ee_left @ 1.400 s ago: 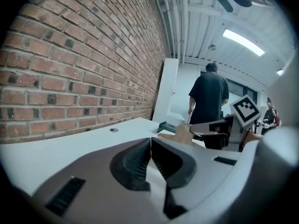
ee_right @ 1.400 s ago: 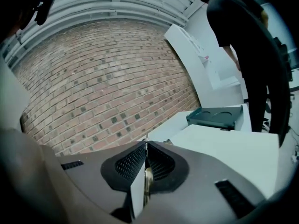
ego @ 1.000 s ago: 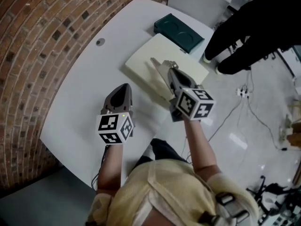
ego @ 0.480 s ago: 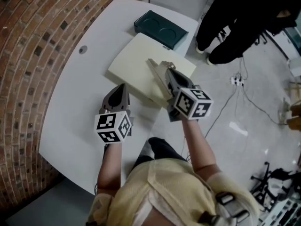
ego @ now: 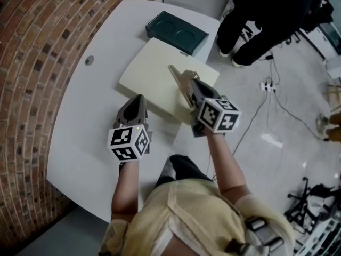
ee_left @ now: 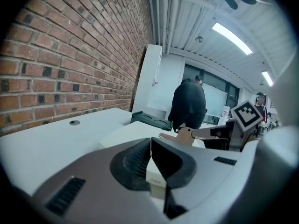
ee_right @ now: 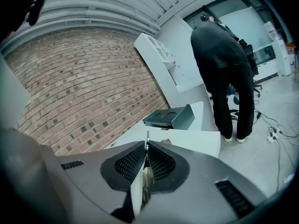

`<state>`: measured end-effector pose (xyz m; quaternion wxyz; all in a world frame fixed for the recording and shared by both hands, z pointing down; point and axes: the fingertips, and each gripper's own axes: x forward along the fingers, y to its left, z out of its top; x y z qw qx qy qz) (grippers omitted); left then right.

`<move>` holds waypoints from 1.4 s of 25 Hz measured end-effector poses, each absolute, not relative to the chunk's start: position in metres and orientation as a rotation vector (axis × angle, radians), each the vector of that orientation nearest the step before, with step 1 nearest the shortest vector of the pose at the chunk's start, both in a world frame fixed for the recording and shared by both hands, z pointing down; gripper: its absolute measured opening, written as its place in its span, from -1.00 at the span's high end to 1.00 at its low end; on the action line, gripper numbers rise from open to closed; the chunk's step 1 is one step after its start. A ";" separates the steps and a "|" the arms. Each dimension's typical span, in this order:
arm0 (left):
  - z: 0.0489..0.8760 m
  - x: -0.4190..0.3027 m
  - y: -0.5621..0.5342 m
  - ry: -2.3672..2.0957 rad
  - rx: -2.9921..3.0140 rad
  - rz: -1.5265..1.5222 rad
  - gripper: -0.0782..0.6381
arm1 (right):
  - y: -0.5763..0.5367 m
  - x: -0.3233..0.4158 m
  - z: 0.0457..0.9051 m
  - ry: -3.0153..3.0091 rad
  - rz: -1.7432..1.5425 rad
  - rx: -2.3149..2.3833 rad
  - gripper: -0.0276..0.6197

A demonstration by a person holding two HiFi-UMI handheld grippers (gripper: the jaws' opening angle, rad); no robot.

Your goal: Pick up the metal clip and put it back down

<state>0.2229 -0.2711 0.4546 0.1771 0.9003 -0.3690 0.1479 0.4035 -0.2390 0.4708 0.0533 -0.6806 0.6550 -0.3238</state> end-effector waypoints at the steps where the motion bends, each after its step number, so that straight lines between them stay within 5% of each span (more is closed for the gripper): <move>1: 0.455 0.221 -0.272 -1.049 2.545 0.420 0.77 | -0.239 0.402 0.472 2.004 -0.987 -2.081 0.84; 35: 0.452 0.199 -0.261 -1.103 2.519 0.436 0.77 | -0.226 0.409 0.477 2.128 -0.904 -2.249 0.53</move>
